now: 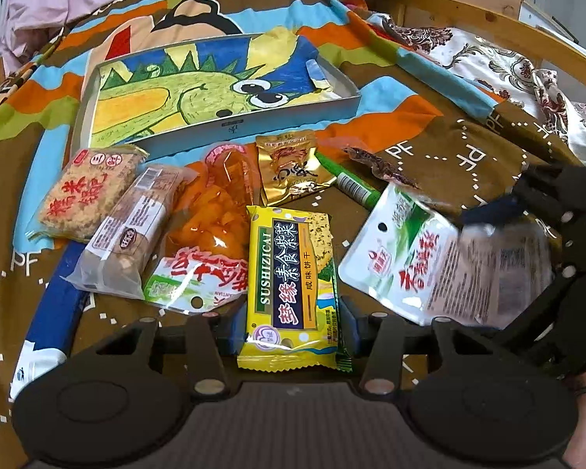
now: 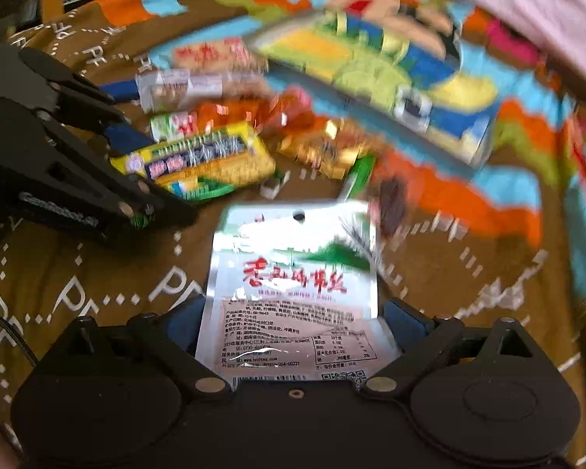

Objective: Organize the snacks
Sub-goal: 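Lift both held packets and carry them over the dinosaur tray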

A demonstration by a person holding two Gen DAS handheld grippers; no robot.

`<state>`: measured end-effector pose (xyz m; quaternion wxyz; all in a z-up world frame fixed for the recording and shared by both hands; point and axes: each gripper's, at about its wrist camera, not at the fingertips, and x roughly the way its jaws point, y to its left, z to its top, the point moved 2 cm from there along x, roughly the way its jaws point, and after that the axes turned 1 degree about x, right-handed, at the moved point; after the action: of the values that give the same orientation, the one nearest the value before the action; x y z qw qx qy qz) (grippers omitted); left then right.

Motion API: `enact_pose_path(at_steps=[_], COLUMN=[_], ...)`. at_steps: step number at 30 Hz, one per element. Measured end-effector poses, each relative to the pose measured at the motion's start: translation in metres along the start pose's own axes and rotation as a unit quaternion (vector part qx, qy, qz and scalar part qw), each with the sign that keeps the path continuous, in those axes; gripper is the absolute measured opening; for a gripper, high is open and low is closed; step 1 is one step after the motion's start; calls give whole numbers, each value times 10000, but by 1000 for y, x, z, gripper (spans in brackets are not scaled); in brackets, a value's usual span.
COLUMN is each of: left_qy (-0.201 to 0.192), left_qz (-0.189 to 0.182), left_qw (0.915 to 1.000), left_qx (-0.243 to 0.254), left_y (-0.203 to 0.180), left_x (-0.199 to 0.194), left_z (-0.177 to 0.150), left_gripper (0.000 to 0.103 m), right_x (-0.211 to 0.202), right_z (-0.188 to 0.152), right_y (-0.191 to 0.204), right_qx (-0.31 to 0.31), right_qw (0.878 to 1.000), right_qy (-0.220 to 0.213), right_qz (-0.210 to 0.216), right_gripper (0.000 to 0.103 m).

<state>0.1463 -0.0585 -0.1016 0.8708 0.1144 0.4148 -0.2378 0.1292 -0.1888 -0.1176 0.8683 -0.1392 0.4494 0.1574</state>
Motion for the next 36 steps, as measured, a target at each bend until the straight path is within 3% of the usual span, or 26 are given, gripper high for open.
enact_pose_path(at_steps=[3,7,11,14,20,29,36], left_qy=[47,-37,-244,-363,-643,-948,-1416], left_qz=[-9,-18,53,41,-35,84,180], left_qw=[10000,10000,9995,9988,9969,9913,9824], left_qx=[10,-37,-172,-328,-441,-905,-1207], left_y=[0,1,4,6,7,16,30], left_x=[3,0,-8,-16,-26,-37,-49], left_z=[0,-1,0,0,3,17,36], left_gripper=[52,52,52,52,51,51,51], right_x=[5,1,-13,-26,-37,-48,-62], right_z=[0,-1,-4,-10,-18,2,27], right_y=[-9,-2,13,38,60,52,36], right_qx=[397,315,-241,-1266,-2031,-1946,-1806], right_qw=[9988,9993,9986,9823,9563,9349,9321], right_qy=[177,126,-270,-760,-1286,-1858,-1980], right_qz=[215,126,-383,-1152,-1666,-2314,-2435], right_gripper=[102,98,94,94,94,94,94])
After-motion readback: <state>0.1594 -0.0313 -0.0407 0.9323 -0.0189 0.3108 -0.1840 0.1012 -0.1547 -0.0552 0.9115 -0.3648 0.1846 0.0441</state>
